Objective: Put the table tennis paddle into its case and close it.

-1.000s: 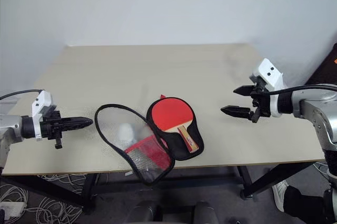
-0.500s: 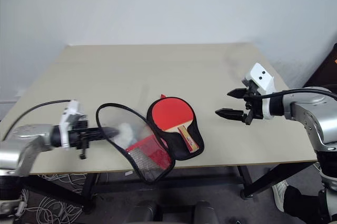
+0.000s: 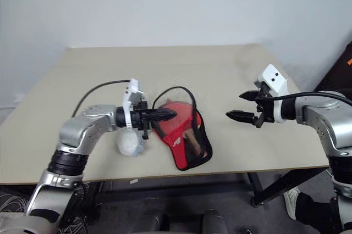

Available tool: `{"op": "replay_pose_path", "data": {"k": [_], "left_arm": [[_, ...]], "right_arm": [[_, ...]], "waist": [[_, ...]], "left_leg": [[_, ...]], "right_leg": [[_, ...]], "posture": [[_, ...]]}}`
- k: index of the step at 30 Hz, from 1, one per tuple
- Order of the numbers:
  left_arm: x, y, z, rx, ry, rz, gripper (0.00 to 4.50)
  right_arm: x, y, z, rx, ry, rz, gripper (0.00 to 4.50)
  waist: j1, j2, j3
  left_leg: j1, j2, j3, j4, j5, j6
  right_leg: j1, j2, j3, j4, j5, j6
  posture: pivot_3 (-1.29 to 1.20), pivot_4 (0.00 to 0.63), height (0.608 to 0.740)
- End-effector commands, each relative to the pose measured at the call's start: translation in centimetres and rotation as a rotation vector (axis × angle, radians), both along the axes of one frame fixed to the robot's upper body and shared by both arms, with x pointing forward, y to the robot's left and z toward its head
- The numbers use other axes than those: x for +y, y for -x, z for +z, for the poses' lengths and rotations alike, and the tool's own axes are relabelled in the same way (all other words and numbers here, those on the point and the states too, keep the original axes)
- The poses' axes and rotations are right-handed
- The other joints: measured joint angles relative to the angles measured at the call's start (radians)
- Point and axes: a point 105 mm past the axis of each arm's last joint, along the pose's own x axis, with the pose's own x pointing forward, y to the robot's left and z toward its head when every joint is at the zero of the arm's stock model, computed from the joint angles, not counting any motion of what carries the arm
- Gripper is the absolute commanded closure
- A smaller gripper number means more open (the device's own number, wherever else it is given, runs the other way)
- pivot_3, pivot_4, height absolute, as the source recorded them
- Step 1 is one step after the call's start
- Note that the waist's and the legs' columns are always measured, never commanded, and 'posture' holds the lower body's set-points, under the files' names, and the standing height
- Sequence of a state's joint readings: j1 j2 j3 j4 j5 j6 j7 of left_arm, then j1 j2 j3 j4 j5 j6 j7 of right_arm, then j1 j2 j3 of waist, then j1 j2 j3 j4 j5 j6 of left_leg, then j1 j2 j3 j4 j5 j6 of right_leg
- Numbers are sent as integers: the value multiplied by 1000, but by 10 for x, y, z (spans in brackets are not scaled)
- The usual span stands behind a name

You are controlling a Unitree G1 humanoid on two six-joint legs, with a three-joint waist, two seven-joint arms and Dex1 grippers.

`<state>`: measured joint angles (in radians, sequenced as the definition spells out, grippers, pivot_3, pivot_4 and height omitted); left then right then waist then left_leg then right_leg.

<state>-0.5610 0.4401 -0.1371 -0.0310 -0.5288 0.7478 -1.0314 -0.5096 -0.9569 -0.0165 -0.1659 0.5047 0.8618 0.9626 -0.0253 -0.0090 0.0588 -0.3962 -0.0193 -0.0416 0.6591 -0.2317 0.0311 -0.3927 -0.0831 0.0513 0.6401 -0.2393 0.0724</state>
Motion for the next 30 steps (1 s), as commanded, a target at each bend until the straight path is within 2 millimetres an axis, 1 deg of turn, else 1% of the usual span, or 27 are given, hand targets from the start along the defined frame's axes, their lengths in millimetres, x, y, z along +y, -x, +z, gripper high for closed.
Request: {"op": "replay_pose_path", "data": {"k": [1,5,8,12,13,17,19,22,24,30], "left_arm": [[-2,23,-6,74,-8,-38,4473],[0,53,-23,209,-21,-61,4473],[5,65,-24,288,-14,-50,3871],[13,76,-28,373,-15,-30,2503],[15,78,-31,395,-22,-19,2100],[23,79,-44,468,-64,50,723],[26,81,-45,499,-60,60,723],[30,81,-53,552,-59,101,723],[29,80,-59,575,-62,114,723],[17,73,-67,648,-43,135,723]], "right_arm": [[-4,-1,19,-77,10,-8,0],[-2,3,14,-62,6,-3,0],[-1,4,10,-51,0,-3,0],[3,6,7,-42,-11,6,0],[5,6,6,-41,-15,8,0],[10,8,5,-37,-25,18,0],[10,9,4,-36,-25,18,0],[11,10,3,-31,-34,14,0],[13,11,3,-30,-36,13,0],[16,13,4,-31,-48,11,0]], "waist": [[-1,0,0],[2,0,0],[6,-1,1],[4,-1,1],[4,-1,1],[4,-1,1],[5,-1,1],[5,-1,1],[5,-1,1],[5,-1,1]], "left_leg": [[1,0,0,-1,0,0],[1,1,1,0,0,0],[0,0,0,1,0,0],[1,0,-1,2,0,0],[1,0,-1,1,0,0],[1,0,0,1,0,0],[1,0,0,1,0,0],[1,0,-1,1,0,0],[1,0,-1,2,0,0],[1,-1,-1,1,0,0]], "right_leg": [[0,0,1,0,0,0],[0,0,1,0,0,0],[1,0,0,0,0,0],[1,-1,0,0,0,0],[1,-1,0,0,0,0],[1,0,0,0,0,0],[1,-1,0,0,0,0],[1,-1,0,0,0,0],[2,-1,0,0,0,0],[1,-1,0,0,0,0]], "posture": [[0,0,740],[0,0,740],[0,0,740],[0,0,740],[0,0,740],[0,0,740],[0,0,740],[0,0,740],[0,0,740],[0,0,740]]}}
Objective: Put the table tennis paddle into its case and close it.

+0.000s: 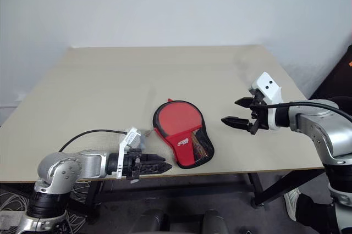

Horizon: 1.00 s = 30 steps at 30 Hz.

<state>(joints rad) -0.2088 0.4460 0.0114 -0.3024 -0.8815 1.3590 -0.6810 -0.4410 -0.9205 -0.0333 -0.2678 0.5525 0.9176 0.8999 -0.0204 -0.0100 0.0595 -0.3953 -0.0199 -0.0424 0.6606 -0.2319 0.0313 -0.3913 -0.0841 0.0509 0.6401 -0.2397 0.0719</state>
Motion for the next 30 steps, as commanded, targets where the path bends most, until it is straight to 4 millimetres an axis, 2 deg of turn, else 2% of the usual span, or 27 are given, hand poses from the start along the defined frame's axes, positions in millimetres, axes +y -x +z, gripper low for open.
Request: {"op": "replay_pose_path", "data": {"k": [1,17,24,30], "left_arm": [[-7,-6,4,6,19,-1,723],[-29,-12,-11,104,0,29,723],[-26,-17,-14,120,-52,42,723],[-16,-12,-15,134,-98,10,723]], "right_arm": [[2,1,16,-63,-19,-2,0],[8,7,17,-63,-48,-18,0],[10,8,15,-64,-60,-26,0],[11,8,15,-66,-65,-31,0]], "waist": [[0,0,0],[0,0,0],[0,0,0],[-1,0,0]], "left_leg": [[0,0,0,0,0,0],[0,-1,0,0,0,0],[0,-1,0,0,0,0],[0,0,0,-1,0,0]], "right_leg": [[0,0,0,0,0,0],[0,0,0,0,0,0],[0,0,0,0,0,0],[0,0,0,0,0,0]], "posture": [[0,0,740],[0,0,740],[0,0,740],[0,0,740]]}}
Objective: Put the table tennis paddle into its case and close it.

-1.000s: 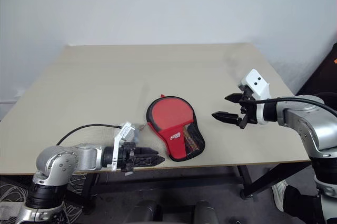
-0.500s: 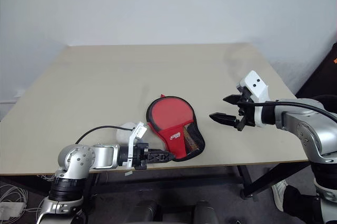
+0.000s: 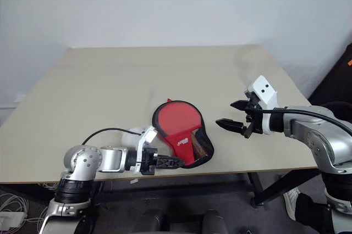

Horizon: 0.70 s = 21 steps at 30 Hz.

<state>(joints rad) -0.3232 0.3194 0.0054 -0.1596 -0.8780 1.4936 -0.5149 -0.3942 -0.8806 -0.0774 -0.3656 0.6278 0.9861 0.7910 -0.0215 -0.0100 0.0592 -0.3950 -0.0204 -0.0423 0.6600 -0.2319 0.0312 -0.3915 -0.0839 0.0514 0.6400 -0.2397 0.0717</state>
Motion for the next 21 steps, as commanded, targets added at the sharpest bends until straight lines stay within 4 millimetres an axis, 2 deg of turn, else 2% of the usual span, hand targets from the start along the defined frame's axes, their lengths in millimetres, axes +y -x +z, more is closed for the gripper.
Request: {"op": "replay_pose_path", "data": {"k": [1,21], "left_arm": [[3,2,-2,0,-41,-24,723],[-32,-19,-14,45,-18,97,723]], "right_arm": [[0,0,16,-65,-17,-1,0],[6,-2,17,-71,-28,2,0]], "waist": [[0,0,0],[31,0,-1]], "left_leg": [[0,0,0,0,0,0],[0,-3,-1,2,0,0]], "right_leg": [[0,0,0,0,0,0],[2,-2,0,-1,-1,-1]], "posture": [[0,0,740],[0,0,740]]}}
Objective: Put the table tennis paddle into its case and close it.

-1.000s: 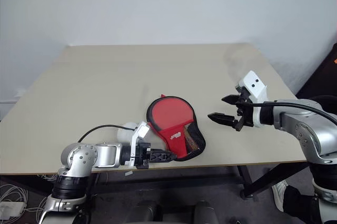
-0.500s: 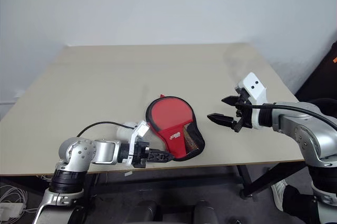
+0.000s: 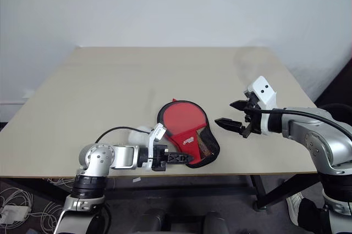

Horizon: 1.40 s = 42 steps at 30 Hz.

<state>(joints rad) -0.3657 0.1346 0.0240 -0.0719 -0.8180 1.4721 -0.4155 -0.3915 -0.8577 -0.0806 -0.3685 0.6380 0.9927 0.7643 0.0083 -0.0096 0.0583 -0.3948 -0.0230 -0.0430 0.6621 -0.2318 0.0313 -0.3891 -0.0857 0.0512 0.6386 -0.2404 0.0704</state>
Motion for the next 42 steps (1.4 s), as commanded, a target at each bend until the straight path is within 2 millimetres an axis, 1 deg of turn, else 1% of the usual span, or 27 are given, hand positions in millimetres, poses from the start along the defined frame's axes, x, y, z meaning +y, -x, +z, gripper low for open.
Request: {"op": "replay_pose_path", "data": {"k": [1,5,8,10,15,17,18,22,27,30,32,34,39,42], "left_arm": [[2,-6,-11,19,-69,48,723],[5,-7,-14,46,-87,58,723],[8,-5,-16,65,-108,45,1291],[9,-3,-17,73,-117,33,1935],[13,-3,-18,87,-144,30,3762],[16,-5,-18,95,-154,38,4409],[17,-5,-19,102,-159,41,4469],[17,-3,-21,109,-172,27,4469],[12,5,-15,95,-145,-44,4469],[10,15,-6,74,-118,-131,4469],[13,28,7,41,-86,-241,4469],[17,39,15,26,-81,-329,4469],[26,51,18,26,-118,-428,4469],[30,54,17,26,-130,-454,4469]], "right_arm": [[4,-1,18,-73,-6,14,0],[4,-1,19,-76,-6,14,0],[5,-1,20,-77,-6,17,0],[6,-2,21,-79,-5,20,0],[7,-1,22,-81,-4,25,0],[8,0,23,-83,-5,29,0],[9,0,22,-83,-5,31,0],[10,1,22,-84,-7,37,0],[10,0,22,-89,-4,38,0],[11,1,22,-89,-1,42,0],[11,2,22,-88,0,43,0],[11,2,22,-87,0,45,0],[12,2,21,-85,0,49,0],[12,2,20,-82,-1,49,0]], "waist": [[1,0,0],[1,0,0],[0,0,0],[-3,-1,0],[-6,-1,0],[-8,-1,0],[-9,-1,0],[-9,-1,0],[-9,-1,0],[-10,-1,0],[-10,-1,0],[-11,-1,1],[-9,-1,1],[-10,-1,1]], "left_leg": [[0,0,0,0,0,0],[0,0,0,0,0,0],[0,0,0,0,0,0],[0,0,0,0,0,0],[0,0,0,-1,0,0],[0,1,0,-1,0,0],[0,1,0,-1,0,0],[0,1,0,-1,0,0],[0,1,0,-1,0,0],[0,1,0,-2,0,0],[-1,1,0,-2,0,0],[-1,1,0,-3,0,0],[-1,1,0,-2,-1,-1],[-2,1,1,-2,-2,-4]], "right_leg": [[0,0,0,0,0,0],[0,0,0,0,0,0],[0,0,0,0,0,0],[0,0,0,0,0,0],[-1,1,0,0,0,0],[-1,1,0,0,0,0],[-1,1,0,0,0,0],[-1,1,0,0,0,0],[-1,1,0,0,0,0],[-2,1,0,0,0,0],[-2,1,0,0,0,0],[-3,1,0,0,0,0],[-3,0,0,-1,0,0],[-4,0,0,-1,0,0]], "posture": [[0,0,740],[0,0,740],[0,0,740],[0,0,740],[0,0,740],[0,0,740],[0,0,740],[0,0,740],[0,0,740],[0,0,740],[0,0,740],[0,0,740],[0,0,740],[0,0,740]]}}
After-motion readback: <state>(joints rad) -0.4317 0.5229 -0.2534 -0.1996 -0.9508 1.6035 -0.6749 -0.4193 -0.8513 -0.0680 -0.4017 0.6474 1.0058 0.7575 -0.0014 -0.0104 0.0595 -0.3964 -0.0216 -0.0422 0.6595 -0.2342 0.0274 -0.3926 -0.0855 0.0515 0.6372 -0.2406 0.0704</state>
